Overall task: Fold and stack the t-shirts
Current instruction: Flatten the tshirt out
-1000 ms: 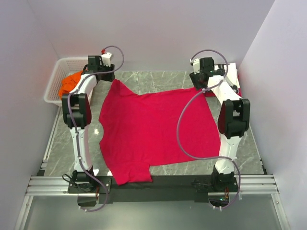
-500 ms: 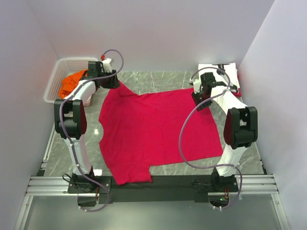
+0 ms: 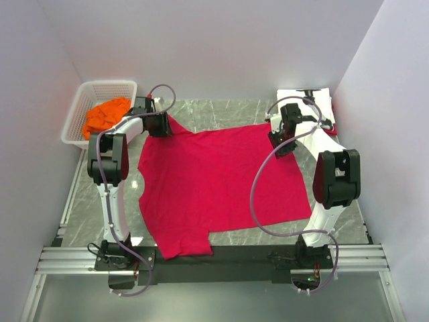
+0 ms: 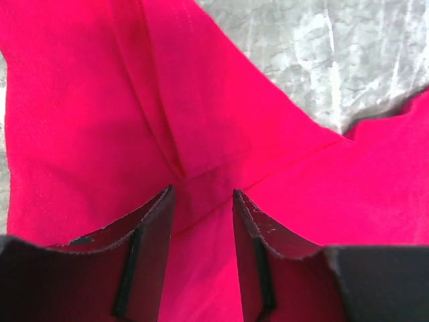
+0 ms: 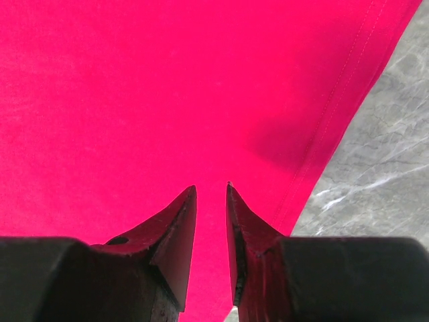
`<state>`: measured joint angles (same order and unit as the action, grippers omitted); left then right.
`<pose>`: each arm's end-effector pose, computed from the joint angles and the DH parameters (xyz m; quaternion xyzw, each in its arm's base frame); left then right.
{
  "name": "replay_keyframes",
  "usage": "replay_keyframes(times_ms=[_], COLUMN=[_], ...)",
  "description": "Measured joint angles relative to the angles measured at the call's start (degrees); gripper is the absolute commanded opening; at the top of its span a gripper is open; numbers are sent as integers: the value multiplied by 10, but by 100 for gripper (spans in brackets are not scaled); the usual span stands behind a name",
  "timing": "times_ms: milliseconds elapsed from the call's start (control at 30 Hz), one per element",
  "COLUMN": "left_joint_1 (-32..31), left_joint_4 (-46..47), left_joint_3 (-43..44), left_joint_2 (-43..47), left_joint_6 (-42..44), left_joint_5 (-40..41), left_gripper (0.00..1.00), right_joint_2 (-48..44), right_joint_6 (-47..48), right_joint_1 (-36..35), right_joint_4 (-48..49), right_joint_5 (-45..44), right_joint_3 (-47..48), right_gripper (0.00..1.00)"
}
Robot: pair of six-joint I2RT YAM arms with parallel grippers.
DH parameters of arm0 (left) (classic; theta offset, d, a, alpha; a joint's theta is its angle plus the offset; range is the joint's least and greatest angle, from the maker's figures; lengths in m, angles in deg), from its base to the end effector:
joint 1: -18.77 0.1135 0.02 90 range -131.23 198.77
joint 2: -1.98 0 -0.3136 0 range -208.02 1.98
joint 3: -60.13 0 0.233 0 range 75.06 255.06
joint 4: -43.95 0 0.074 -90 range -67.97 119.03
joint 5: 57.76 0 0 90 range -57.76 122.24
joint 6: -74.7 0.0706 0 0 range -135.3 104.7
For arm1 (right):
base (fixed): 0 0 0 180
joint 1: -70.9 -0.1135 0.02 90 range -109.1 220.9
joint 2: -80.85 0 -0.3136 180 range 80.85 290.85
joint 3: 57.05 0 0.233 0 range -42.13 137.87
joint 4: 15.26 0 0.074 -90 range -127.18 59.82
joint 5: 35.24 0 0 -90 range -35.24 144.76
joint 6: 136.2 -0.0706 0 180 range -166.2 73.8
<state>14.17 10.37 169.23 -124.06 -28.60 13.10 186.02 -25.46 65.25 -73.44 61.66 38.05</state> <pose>0.5133 -0.0645 0.1906 -0.0144 0.9297 -0.2064 0.3047 0.3822 0.0463 0.2416 -0.2348 0.9518 0.0339 0.1945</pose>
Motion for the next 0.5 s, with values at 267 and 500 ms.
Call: replay_keyframes(times_ms=[267, 500], left_joint_1=[0, -1], left_joint_4=[0, -2], left_joint_3=[27, 71], left_joint_2=[-23, -46], left_joint_6=[-16, -24], left_joint_5=[6, 6], left_gripper=[41, 17], right_joint_2=[0, 0], right_joint_6=[2, 3], right_joint_1=[3, 4], right_joint_4=[1, 2], right_joint_5=[0, 0], right_joint_3=[0, -1], right_gripper=[31, 31])
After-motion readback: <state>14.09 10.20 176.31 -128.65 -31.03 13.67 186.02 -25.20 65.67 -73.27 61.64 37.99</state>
